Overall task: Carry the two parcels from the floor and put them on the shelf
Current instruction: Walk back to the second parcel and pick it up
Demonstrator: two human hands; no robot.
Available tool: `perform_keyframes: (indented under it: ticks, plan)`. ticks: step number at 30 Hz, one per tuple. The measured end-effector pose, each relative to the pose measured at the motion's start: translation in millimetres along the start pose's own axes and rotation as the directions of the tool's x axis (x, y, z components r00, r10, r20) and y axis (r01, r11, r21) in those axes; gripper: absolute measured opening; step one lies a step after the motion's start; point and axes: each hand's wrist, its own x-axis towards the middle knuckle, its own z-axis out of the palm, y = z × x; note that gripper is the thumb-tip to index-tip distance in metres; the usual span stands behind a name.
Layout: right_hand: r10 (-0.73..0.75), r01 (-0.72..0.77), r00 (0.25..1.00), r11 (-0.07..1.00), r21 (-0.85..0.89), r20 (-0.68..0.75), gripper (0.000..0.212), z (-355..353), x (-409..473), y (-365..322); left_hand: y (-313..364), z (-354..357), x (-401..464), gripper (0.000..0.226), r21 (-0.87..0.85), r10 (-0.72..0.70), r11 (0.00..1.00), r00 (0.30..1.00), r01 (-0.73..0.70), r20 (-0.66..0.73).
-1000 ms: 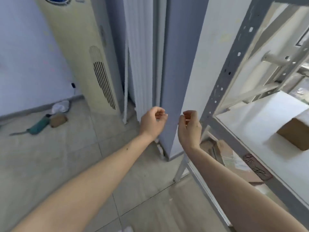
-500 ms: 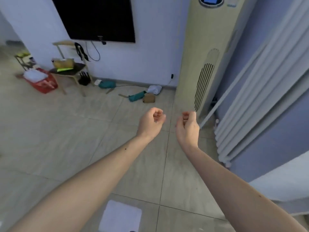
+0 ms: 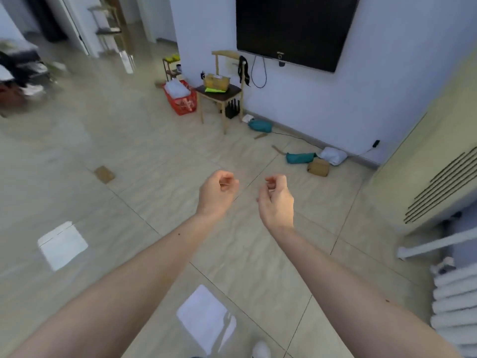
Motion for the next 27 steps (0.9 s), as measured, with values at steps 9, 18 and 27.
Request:
perform_keyframes:
  ticks: [9, 18, 27]
  plan:
    - [-0.111, 0.092, 0.943, 0.993, 0.077, 0.313, 0.015, 111, 64, -35, -52, -76, 66, 0.017, -0.122, -0.229, 0.971, 0.936, 0.203, -0.266]
    - [-0.197, 0.165, 0.83, 0.98, 0.108, 0.522, 0.012, 243, 91, -78, -113, -168, 113, 0.013, -0.202, -0.37, 0.928, 0.817, 0.312, -0.442]
    - [-0.194, 0.166, 0.784, 0.981, 0.102, 0.589, 0.014, 387, 96, -139, -175, -292, 177, 0.012, -0.206, -0.405, 0.914, 0.788, 0.349, -0.464]
